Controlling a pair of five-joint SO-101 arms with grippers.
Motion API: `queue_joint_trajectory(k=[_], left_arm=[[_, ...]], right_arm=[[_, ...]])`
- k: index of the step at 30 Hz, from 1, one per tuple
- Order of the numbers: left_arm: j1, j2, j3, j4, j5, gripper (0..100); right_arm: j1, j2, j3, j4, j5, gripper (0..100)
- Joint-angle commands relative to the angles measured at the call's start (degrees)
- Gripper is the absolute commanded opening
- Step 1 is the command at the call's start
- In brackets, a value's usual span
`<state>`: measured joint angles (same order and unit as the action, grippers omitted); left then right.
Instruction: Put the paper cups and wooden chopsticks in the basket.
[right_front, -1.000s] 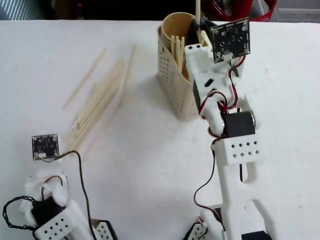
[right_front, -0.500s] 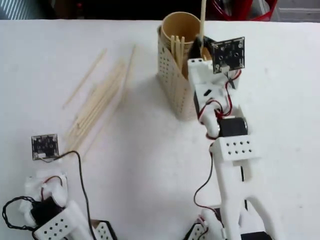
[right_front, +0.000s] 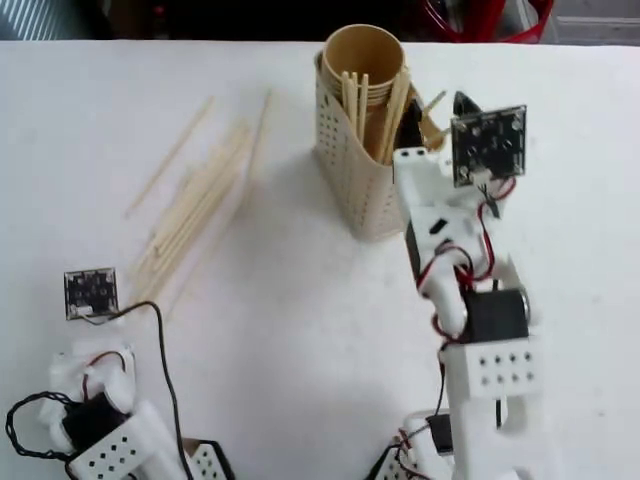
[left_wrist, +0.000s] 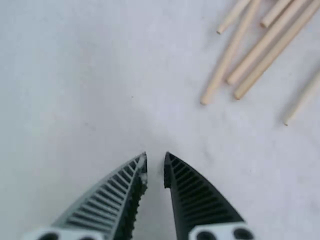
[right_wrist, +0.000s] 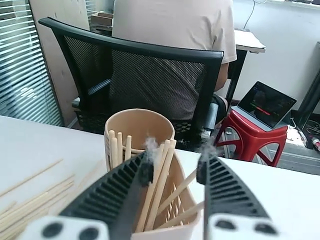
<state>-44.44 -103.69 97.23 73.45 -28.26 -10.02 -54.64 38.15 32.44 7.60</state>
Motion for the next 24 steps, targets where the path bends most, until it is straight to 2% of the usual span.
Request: queue_joint_trajectory(k=[1, 4, 9, 18, 24], left_arm=[[0.4, -0.1, -0.1, 0.3, -0.4, 8], [0.4, -0.1, -0.1, 0.3, -0.4, 8], [0.4, -0.1, -0.1, 0.3, -0.4, 8], [0.6, -0.1, -0.1, 0.4, -0.4, 9], [6.5, -0.1, -0.1, 0.4, -0.5, 8]], right_arm=[[3.1, -7.8, -0.3, 8.1, 0.3, 7.7], [6.7, -14.5, -0.1, 18.6, 7.0, 1.9], [12.2, -25.7, 8.0, 32.0, 14.9, 1.9], [19.8, -49.3, 32.9, 37.0, 17.0, 2.1], [28.1, -46.7, 39.0, 40.0, 16.6, 2.1]])
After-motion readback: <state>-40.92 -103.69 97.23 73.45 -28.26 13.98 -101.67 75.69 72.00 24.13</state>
